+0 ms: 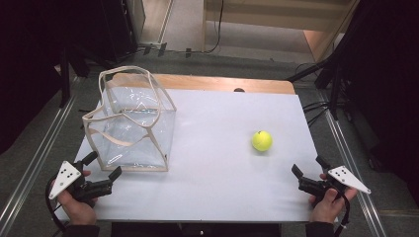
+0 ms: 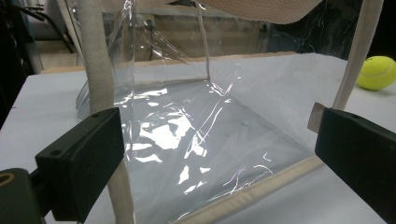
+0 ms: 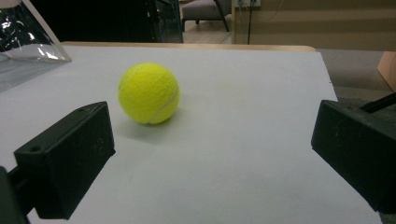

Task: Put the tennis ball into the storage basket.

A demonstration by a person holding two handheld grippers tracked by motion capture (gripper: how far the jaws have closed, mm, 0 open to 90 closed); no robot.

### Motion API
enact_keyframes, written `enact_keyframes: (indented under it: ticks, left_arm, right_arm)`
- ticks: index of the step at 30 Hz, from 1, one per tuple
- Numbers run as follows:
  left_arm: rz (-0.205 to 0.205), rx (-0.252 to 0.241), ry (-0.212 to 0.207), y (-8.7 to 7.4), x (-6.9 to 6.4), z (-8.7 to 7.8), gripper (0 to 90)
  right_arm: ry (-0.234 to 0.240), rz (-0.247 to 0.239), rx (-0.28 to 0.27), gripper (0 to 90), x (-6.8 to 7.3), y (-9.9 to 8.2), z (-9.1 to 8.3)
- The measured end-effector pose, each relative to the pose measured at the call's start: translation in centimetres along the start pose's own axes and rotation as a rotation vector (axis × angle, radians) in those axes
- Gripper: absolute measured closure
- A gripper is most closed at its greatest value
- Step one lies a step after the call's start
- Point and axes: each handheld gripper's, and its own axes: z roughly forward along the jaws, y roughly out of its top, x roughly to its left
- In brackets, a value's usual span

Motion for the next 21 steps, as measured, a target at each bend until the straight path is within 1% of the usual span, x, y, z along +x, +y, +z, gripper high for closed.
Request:
enact_keyframes:
  ticks: [2,3,4,6,8,11,12,14,16,18,21]
  left_arm:
    - [0.002,0.002,0.0,0.0,0.0,0.0,1.3]
    - [0.004,0.003,0.0,0.0,0.0,0.0,1.3]
    - [0.005,0.002,0.0,0.0,-0.1,0.0,1.3]
    - [0.003,0.0,0.001,0.0,-0.1,0.0,1.3]
    - [0.001,0.001,0.002,0.0,-0.2,0.0,1.3]
    - [0.004,0.002,0.003,0.0,-0.2,0.0,1.3]
    - [0.006,0.002,0.004,0.0,-0.2,0.0,1.3]
    - [0.007,0.002,0.005,-0.1,-0.2,0.0,1.3]
    - [0.009,0.0,0.005,-0.1,-0.2,0.0,1.3]
    - [0.011,0.003,0.006,-0.1,-0.2,0.0,1.3]
    - [0.011,0.003,0.006,-0.1,-0.3,0.0,1.3]
  right_arm:
    - [0.003,-0.005,-0.002,0.0,0.0,0.0,0.0]
    - [0.006,0.003,0.005,0.0,0.0,0.0,0.0]
    - [0.003,-0.003,0.007,0.0,0.0,0.1,0.1]
    - [0.016,-0.002,0.01,0.0,-0.1,0.2,0.1]
    - [0.022,0.009,0.027,0.0,0.0,0.3,0.0]
    - [0.017,0.008,0.038,0.0,0.0,0.4,0.1]
    - [0.014,-0.014,0.044,0.0,0.0,0.6,0.2]
    - [0.021,-0.015,0.06,0.0,0.2,0.9,0.2]
    - [0.034,-0.022,0.067,0.0,0.2,1.3,0.3]
    - [0.036,-0.027,0.069,0.0,0.3,1.6,0.3]
    - [0.054,-0.041,0.083,0.0,0.4,2.5,0.4]
